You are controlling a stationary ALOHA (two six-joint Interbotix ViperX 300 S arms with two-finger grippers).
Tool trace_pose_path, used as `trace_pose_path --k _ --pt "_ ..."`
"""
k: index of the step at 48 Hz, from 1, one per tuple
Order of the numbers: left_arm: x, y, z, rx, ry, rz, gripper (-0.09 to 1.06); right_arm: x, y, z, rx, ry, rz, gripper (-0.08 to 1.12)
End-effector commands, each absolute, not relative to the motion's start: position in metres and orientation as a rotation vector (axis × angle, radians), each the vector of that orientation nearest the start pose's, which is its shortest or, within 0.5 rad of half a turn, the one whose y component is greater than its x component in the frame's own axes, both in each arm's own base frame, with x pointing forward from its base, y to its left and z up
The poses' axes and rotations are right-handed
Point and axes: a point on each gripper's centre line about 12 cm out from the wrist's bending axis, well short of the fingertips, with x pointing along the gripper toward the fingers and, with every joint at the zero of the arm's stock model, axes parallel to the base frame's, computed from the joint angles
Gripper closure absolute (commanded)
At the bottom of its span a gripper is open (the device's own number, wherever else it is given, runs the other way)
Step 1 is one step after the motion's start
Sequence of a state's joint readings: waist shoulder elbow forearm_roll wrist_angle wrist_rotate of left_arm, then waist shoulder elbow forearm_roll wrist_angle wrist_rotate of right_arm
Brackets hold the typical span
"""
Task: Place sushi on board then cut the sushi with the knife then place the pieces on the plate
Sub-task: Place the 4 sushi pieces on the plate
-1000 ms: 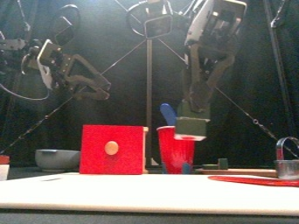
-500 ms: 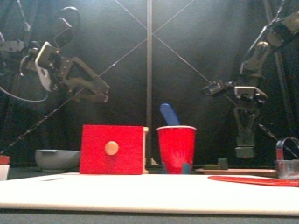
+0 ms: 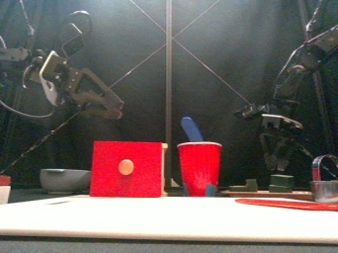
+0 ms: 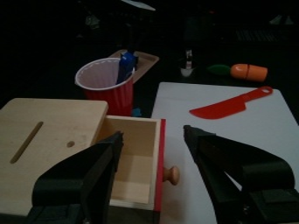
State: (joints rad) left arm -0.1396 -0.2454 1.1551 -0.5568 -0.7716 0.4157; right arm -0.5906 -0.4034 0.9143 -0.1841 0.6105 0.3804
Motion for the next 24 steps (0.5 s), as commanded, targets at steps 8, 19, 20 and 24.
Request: trace_pose_path --k 8,19,20,24 --pt "0.288 0.003 0.187 0.048 0.155 0.236 0.04 0.233 -0.077 0.248 0.314 0.447 -0.386 0.07" --pt "0.304 -0.02 0.229 0.142 -0.014 0.099 0.04 0.251 -0.025 0.261 0.08 0.122 -0.054 0.07" --pt "0.304 -0.024 0.235 0.147 -0.039 0.084 0.04 0.252 -0.024 0.262 0.06 0.119 -0.042 0.07" --pt "0.299 -0.032 0.25 0.159 -0.101 0.05 0.04 0.257 -0.023 0.259 0.028 0.138 -0.028 0.07"
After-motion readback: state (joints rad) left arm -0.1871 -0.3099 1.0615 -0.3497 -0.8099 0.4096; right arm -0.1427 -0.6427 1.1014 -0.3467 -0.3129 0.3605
